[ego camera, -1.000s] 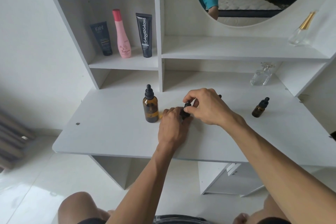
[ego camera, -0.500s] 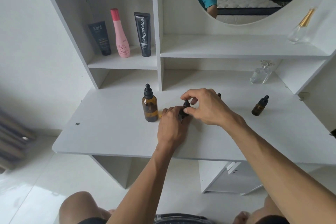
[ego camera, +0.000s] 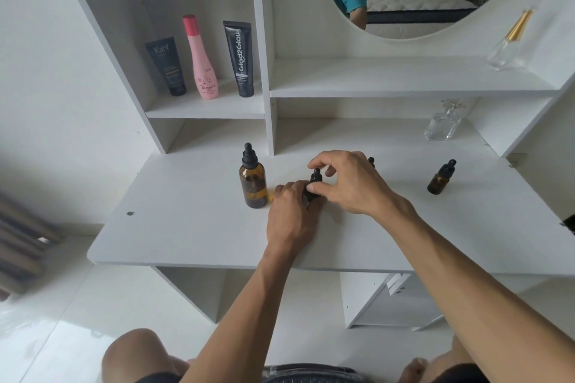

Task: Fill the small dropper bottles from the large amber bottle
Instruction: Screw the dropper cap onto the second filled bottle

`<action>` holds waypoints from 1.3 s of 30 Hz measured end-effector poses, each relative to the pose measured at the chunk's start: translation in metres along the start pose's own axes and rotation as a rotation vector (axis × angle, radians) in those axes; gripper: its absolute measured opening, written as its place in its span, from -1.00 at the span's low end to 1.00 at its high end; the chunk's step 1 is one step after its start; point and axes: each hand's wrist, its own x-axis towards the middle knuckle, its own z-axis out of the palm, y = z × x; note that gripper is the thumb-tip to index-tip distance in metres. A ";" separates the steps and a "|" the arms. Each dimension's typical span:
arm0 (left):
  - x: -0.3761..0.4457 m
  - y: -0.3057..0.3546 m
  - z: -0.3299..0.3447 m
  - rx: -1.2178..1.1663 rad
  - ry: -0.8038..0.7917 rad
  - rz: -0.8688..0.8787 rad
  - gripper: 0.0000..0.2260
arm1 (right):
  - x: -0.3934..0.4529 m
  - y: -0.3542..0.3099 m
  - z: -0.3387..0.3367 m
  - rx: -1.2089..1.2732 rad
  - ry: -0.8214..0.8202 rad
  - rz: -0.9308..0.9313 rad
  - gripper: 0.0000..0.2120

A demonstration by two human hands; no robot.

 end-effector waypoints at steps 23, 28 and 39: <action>-0.001 0.002 -0.001 0.014 0.007 0.002 -0.80 | 0.002 -0.003 0.000 -0.045 -0.010 0.064 -0.68; -0.001 0.001 0.000 0.024 0.019 0.005 -0.81 | 0.001 -0.004 0.002 -0.030 0.016 0.088 -0.68; -0.002 0.001 0.000 0.034 0.028 0.014 -0.83 | -0.002 -0.004 0.006 -0.021 0.052 0.100 -0.69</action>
